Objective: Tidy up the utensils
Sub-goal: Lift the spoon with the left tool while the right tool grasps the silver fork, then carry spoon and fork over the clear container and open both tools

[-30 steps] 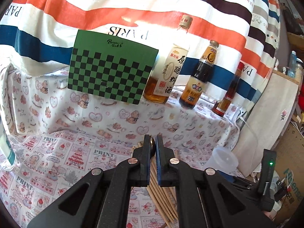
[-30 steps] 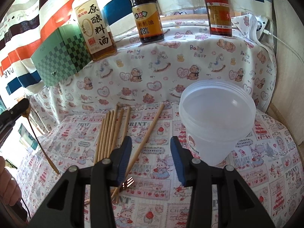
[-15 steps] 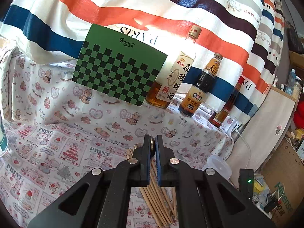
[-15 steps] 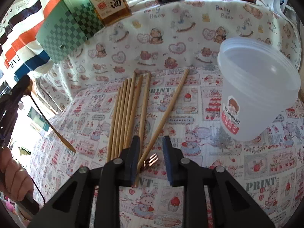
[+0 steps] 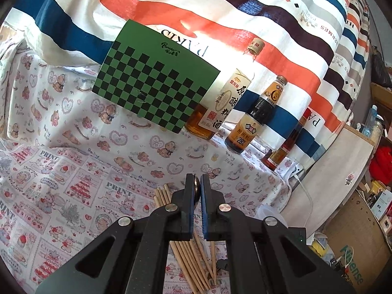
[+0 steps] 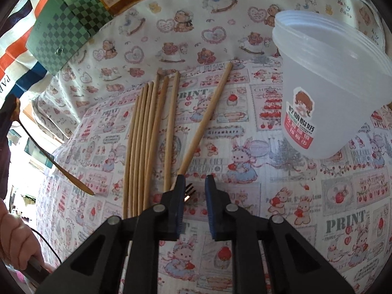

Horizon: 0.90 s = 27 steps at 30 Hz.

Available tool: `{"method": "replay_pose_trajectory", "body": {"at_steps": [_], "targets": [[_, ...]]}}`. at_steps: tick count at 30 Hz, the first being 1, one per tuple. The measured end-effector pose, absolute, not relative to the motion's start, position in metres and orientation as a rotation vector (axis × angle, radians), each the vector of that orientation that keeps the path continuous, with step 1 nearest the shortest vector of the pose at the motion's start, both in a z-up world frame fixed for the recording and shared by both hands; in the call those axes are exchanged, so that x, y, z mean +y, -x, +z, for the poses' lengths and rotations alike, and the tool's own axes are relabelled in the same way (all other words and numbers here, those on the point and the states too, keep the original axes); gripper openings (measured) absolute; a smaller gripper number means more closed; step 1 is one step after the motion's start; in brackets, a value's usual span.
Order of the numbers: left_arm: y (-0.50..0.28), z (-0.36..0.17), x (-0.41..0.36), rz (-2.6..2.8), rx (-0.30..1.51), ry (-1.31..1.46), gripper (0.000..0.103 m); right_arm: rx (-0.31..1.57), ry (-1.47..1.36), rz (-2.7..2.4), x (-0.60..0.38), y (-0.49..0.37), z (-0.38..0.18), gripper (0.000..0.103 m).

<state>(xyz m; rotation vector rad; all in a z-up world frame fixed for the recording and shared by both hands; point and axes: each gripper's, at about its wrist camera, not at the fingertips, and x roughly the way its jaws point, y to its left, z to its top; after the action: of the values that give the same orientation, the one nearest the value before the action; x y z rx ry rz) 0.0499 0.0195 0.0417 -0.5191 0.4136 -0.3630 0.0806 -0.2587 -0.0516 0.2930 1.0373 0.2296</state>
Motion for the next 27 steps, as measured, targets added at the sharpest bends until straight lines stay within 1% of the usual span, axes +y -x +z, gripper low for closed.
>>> {"method": "replay_pose_trajectory", "body": {"at_steps": [4, 6, 8, 10, 15, 18, 21, 27], "targets": [[-0.049, 0.042, 0.019, -0.348, 0.412, 0.504, 0.004, 1.028, -0.277, 0.249, -0.252, -0.078, -0.052, 0.009], [-0.049, 0.043, 0.018, -0.342, 0.41, 0.492, 0.004, 1.01, -0.283, 0.247, -0.252, -0.077, -0.05, 0.007], [-0.048, 0.044, 0.016, -0.34, 0.407, 0.483, 0.004, 0.962, -0.286, 0.248, -0.253, -0.074, -0.043, 0.005], [-0.046, 0.046, 0.015, -0.337, 0.399, 0.473, 0.004, 0.871, -0.263, 0.23, -0.257, -0.066, -0.027, 0.004], [-0.04, 0.05, 0.012, -0.34, 0.373, 0.452, 0.004, 0.573, -0.119, 0.129, -0.257, -0.029, 0.023, 0.002], [-0.037, 0.052, 0.009, -0.34, 0.364, 0.439, 0.004, 0.435, -0.037, 0.058, -0.256, -0.01, 0.044, 0.002], [-0.037, 0.053, 0.006, -0.329, 0.359, 0.417, 0.004, 0.386, -0.033, 0.038, -0.262, -0.005, 0.054, 0.002], [-0.036, 0.054, 0.002, -0.333, 0.363, 0.387, 0.004, 0.388, -0.079, 0.012, -0.28, -0.011, 0.058, 0.002]]}}
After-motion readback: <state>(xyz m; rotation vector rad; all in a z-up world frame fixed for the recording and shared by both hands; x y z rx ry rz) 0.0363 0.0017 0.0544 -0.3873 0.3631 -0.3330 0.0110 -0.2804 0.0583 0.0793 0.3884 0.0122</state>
